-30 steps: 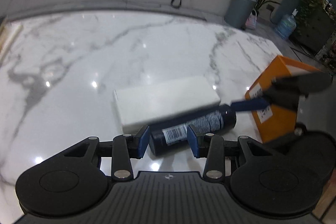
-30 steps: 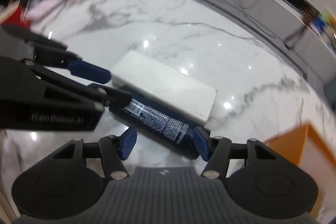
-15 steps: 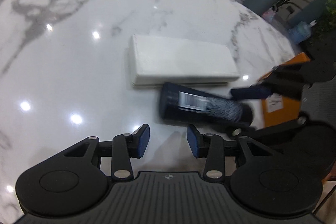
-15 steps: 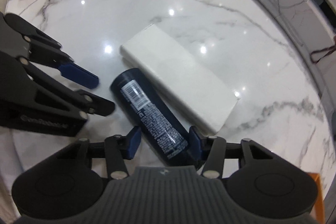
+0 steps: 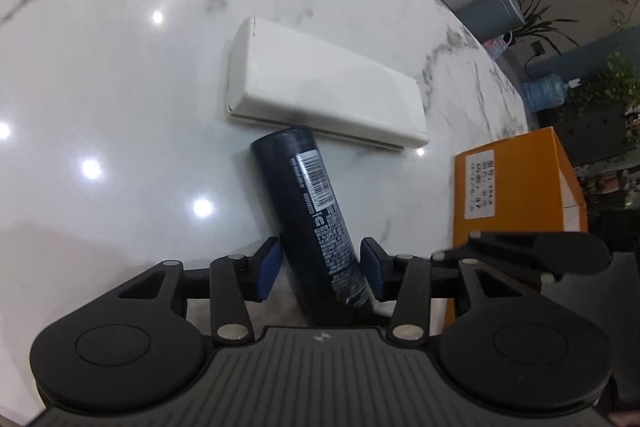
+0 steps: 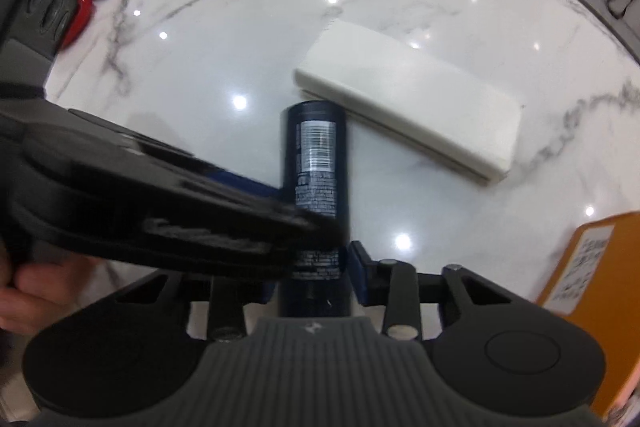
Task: Organize rigid objects
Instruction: 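Grasp the dark blue spray can with the left tool while the right tool grasps the white box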
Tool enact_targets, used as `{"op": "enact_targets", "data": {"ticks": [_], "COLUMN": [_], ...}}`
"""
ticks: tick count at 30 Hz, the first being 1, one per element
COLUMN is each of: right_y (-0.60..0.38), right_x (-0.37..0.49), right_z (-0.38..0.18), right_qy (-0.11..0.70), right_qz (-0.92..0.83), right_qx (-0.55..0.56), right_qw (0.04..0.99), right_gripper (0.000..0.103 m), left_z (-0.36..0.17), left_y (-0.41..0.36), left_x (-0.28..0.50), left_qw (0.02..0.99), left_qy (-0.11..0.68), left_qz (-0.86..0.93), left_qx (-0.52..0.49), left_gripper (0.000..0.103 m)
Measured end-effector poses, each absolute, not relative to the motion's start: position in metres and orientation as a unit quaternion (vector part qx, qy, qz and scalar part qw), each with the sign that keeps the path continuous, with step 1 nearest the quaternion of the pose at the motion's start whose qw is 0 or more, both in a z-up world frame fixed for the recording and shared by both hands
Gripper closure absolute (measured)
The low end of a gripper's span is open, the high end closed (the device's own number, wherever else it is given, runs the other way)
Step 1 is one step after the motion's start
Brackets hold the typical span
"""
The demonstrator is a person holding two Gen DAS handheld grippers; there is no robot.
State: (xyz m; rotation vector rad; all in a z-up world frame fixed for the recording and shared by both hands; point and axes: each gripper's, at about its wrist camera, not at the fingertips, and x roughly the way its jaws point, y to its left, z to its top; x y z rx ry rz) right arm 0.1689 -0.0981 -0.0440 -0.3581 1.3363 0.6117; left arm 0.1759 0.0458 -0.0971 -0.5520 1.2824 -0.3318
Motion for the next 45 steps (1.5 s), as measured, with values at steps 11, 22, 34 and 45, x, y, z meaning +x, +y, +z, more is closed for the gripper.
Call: {"op": "enact_targets", "data": {"ticks": [11, 22, 34, 45], "right_y": [-0.096, -0.073, -0.064, -0.090], "right_x": [0.165, 0.217, 0.279, 0.217], "right_z": [-0.026, -0.032, -0.063, -0.058], "right_qy": [0.584, 0.487, 0.520, 0.577], "right_qz": [0.278, 0.305, 0.311, 0.194], "right_qx": [-0.232, -0.391, -0.360, -0.250], "right_qw": [0.727, 0.719, 0.709, 0.753], "right_gripper": [0.061, 0.036, 0.022, 0.030], "left_z": [-0.082, -0.085, -0.085, -0.085], "left_y": [0.043, 0.076, 0.071, 0.063], "left_x": [0.171, 0.182, 0.190, 0.186], "left_qw": [0.806, 0.825, 0.851, 0.843], "left_qy": [0.558, 0.541, 0.510, 0.518], "left_qz": [-0.133, -0.070, -0.078, -0.120], "left_qx": [-0.144, -0.149, -0.099, -0.081], "left_gripper": [0.054, 0.056, 0.055, 0.057]}}
